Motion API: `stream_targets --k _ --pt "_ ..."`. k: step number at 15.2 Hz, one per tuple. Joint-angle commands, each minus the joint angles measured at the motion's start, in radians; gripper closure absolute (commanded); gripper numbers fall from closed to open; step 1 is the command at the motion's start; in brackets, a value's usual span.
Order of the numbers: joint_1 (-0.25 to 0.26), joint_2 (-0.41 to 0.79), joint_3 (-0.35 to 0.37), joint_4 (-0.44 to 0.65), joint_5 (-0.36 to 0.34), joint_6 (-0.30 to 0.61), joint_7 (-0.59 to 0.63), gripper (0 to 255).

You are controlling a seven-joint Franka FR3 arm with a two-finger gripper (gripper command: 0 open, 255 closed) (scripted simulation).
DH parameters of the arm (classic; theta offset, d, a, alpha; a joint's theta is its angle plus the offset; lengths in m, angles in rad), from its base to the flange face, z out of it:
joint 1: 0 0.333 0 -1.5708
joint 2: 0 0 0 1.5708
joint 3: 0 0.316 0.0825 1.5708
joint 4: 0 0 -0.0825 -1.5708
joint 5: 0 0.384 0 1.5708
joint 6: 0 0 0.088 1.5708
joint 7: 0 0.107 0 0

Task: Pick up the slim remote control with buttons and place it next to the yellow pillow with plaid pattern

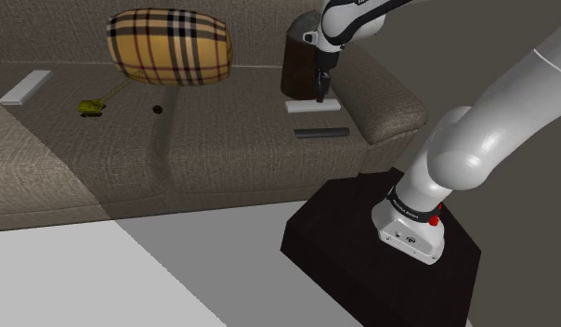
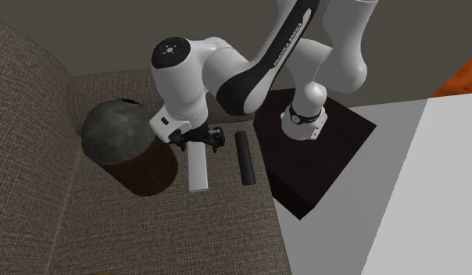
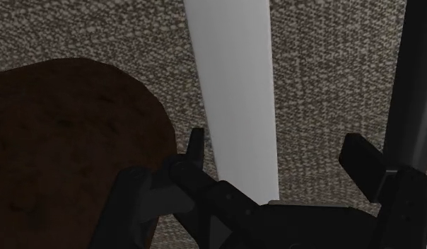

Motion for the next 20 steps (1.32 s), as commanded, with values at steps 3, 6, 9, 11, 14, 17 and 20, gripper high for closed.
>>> stream_targets --k 3,6,9,11,14,17,20 --pt "0.009 0.093 -0.02 0.014 0.026 0.08 -0.07 0" --pt "0.01 0.122 -0.024 -0.002 0.036 0.125 -0.079 0" --pt "0.011 0.149 -0.026 -0.015 0.047 0.163 -0.087 0" --pt "0.01 0.149 -0.026 -0.015 0.048 0.163 -0.087 0" --pt "0.01 0.149 -0.025 -0.015 0.048 0.163 -0.087 0" --pt "0.01 0.149 -0.026 -0.015 0.047 0.162 -0.088 255" --pt "0.01 0.15 -0.025 -0.012 0.049 0.162 -0.088 255"
